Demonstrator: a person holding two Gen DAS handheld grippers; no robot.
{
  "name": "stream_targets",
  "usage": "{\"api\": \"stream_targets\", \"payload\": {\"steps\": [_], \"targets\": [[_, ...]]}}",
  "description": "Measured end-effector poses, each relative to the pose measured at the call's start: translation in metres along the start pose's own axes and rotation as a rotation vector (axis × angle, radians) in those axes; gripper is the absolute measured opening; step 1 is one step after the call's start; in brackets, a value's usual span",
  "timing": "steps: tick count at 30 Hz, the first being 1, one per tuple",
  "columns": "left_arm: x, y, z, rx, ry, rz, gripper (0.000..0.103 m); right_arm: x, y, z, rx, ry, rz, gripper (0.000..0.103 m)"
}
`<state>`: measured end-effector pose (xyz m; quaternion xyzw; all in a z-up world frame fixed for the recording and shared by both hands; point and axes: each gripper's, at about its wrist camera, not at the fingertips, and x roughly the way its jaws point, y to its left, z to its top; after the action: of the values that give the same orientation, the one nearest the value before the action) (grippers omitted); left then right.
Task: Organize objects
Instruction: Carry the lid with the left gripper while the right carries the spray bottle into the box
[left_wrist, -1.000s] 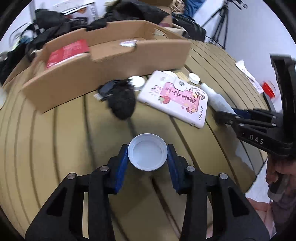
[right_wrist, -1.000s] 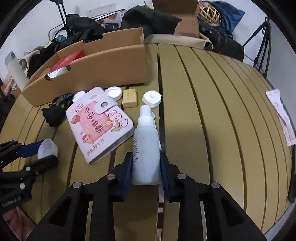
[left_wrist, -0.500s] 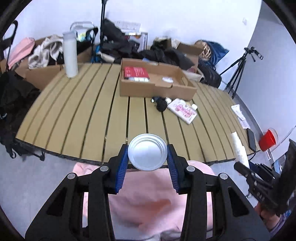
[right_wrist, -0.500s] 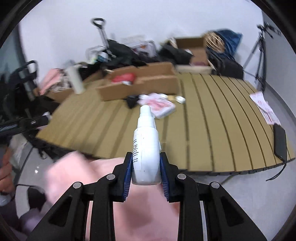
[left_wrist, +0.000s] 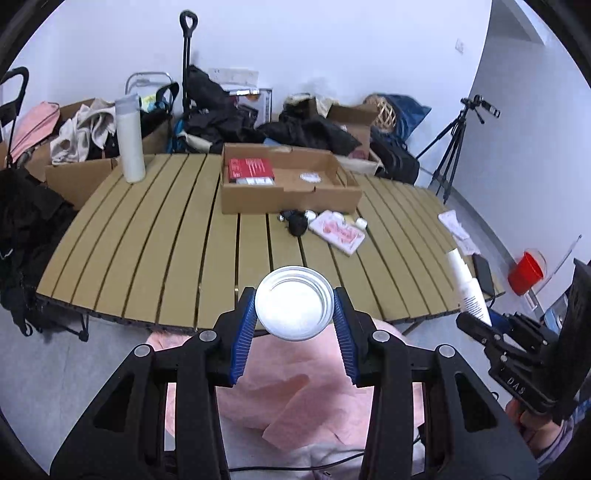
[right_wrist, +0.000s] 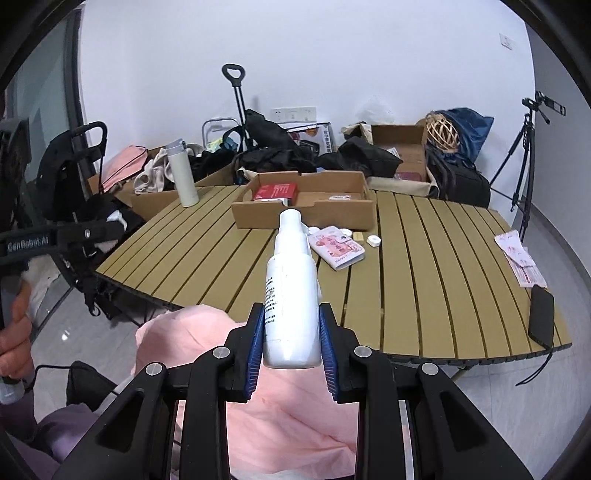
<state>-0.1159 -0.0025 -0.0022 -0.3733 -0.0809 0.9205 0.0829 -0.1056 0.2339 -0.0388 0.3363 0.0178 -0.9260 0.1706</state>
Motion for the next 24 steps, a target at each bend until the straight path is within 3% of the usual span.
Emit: {"api": "stream_targets", "payload": {"steps": [3, 6, 10, 11, 13, 15, 18, 19, 24], "targets": [[0.017, -0.001, 0.005, 0.007, 0.016, -0.006, 0.037, 0.013, -0.01, 0.003, 0.02, 0.036, 0.016, 0.03], [0.04, 0.0, 0.033, 0.024, 0.019, -0.048, 0.037, 0.034, -0.022, 0.022, 0.024, 0.063, 0.039, 0.03], [0.092, 0.001, 0.107, 0.058, -0.008, -0.093, 0.037, 0.087, -0.044, 0.087, 0.017, 0.081, 0.073, 0.03], [0.121, 0.002, 0.135, 0.086, 0.015, -0.12, 0.037, 0.11, -0.053, 0.113, 0.029, 0.09, 0.078, 0.03], [0.172, 0.005, 0.173, 0.077, 0.067, -0.073, 0.037, 0.156, -0.066, 0.152, 0.031, 0.13, 0.088, 0.03], [0.222, 0.011, 0.205, 0.065, 0.108, -0.08, 0.037, 0.221, -0.081, 0.193, 0.022, 0.204, 0.049, 0.03], [0.305, 0.022, 0.243, 0.029, 0.193, -0.029, 0.037, 0.316, -0.101, 0.234, 0.004, 0.318, -0.03, 0.03], [0.341, 0.027, 0.256, 0.028, 0.216, -0.01, 0.037, 0.341, -0.107, 0.243, 0.005, 0.351, -0.044, 0.03], [0.44, 0.034, 0.27, 0.079, 0.323, 0.076, 0.037, 0.458, -0.122, 0.258, -0.06, 0.509, -0.219, 0.031]]}}
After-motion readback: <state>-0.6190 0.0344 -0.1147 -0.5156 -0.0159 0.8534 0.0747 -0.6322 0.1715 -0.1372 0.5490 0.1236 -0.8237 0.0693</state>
